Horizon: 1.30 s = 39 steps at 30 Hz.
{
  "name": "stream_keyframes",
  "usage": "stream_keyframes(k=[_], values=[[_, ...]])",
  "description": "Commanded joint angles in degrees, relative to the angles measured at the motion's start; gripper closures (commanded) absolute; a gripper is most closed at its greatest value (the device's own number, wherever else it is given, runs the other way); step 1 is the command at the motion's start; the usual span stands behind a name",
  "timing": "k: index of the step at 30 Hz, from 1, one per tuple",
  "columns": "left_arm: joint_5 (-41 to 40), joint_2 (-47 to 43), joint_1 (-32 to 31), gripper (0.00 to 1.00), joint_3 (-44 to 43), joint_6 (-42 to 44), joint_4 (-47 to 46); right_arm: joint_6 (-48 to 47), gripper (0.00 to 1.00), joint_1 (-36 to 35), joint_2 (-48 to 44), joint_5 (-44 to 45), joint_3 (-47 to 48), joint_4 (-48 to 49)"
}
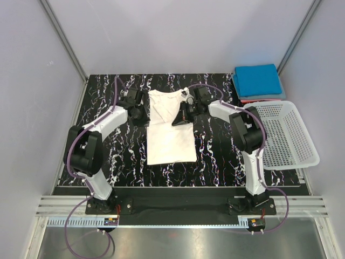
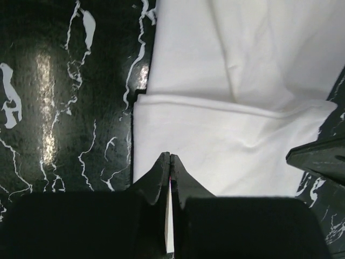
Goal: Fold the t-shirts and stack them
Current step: Fold the tshirt
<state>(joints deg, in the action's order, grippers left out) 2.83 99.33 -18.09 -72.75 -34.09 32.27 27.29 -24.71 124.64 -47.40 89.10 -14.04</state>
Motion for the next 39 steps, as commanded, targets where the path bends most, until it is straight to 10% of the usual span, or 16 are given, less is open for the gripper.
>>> stream_keyframes(k=[1, 9, 19, 25, 28, 39], values=[[0.77, -4.93, 0.86, 0.98, 2.17, 0.34, -2.65, -0.31, 1.00, -0.34, 2.79, -4.11, 3.36, 0.95], [-2.30, -7.56, 1.65, 0.93, 8.75, 2.44, -1.43, 0.93, 1.00, -0.25, 11.77, -5.87, 7.49, 0.86], [9.01, -16.35, 3.23, 0.77, 17.98, 4.73, -1.15, -0.04, 0.99, 0.54, 0.90, -5.07, 3.89, -3.10], [15.45, -18.12, 3.23, 0.59, 27.39, 3.59, -6.78, 0.49, 0.86, 0.54, -6.51, -0.33, -4.19, -3.88], [15.98, -19.34, 3.15, 0.48, 30.82, 3.41, -7.57, 0.75, 0.64, 0.54, -10.11, 2.74, -9.72, -3.45], [18.88, -23.04, 2.09, 0.43, 39.53, -0.80, -14.25, -2.50, 0.46, 0.54, -25.48, 21.37, -28.09, -11.00]])
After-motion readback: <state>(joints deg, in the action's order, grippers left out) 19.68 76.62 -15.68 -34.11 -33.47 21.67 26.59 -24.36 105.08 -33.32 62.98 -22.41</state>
